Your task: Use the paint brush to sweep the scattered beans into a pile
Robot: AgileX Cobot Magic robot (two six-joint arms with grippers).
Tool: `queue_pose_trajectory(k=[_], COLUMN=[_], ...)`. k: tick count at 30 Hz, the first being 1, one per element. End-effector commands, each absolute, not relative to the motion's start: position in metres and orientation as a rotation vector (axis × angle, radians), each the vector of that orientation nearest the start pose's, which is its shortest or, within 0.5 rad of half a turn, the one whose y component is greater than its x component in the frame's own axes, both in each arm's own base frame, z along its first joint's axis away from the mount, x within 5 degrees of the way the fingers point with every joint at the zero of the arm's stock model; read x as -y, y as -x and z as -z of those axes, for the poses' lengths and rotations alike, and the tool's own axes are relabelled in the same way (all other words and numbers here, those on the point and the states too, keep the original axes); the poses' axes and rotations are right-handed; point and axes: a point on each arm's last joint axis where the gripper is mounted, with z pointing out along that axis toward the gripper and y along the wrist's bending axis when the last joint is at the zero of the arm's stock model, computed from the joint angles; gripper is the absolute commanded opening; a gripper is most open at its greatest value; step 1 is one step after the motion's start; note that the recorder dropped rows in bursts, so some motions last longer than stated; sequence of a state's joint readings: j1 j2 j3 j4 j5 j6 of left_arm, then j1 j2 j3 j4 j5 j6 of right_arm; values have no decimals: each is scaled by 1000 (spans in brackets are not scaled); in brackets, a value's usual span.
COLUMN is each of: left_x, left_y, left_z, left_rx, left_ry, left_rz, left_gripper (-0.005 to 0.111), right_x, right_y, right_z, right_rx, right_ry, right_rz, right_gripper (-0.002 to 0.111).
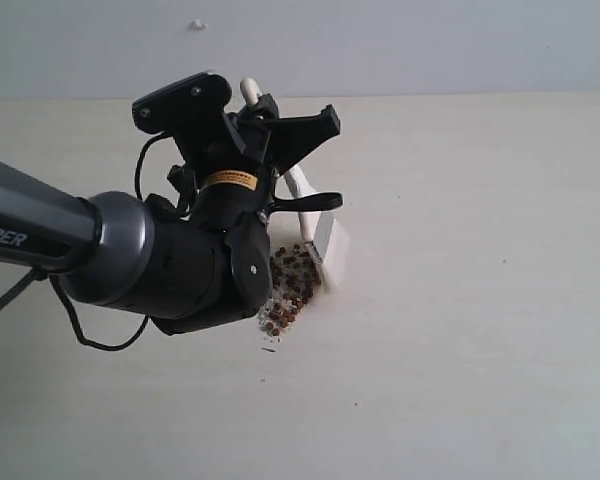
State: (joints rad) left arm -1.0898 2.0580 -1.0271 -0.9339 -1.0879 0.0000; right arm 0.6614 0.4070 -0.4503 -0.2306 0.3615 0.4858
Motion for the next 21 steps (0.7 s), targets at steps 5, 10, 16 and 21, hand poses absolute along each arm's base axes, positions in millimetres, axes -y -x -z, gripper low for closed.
queue_pose_trajectory(k=[5,10,16,21], left_x=[326,318,304,304], left_y=[-222,-208,-191,-190], left_z=[-196,-211,-224,-217], left_rx=[-1597,-1639,-1663,-1691], left_ry=[103,138,92,62], left_rz=[647,492,182,122], left_gripper=[0,0,0,0], right_x=[-49,-49,-49,-49], right_y=[-75,-75,-75,-75], right_z=[-304,-304,-304,-304], right_rx=[-1806,-1806,-1806,-1806], right_ry=[302,302,302,302], right_rz=[-591,-591,-591,-591], right_gripper=[0,0,0,0])
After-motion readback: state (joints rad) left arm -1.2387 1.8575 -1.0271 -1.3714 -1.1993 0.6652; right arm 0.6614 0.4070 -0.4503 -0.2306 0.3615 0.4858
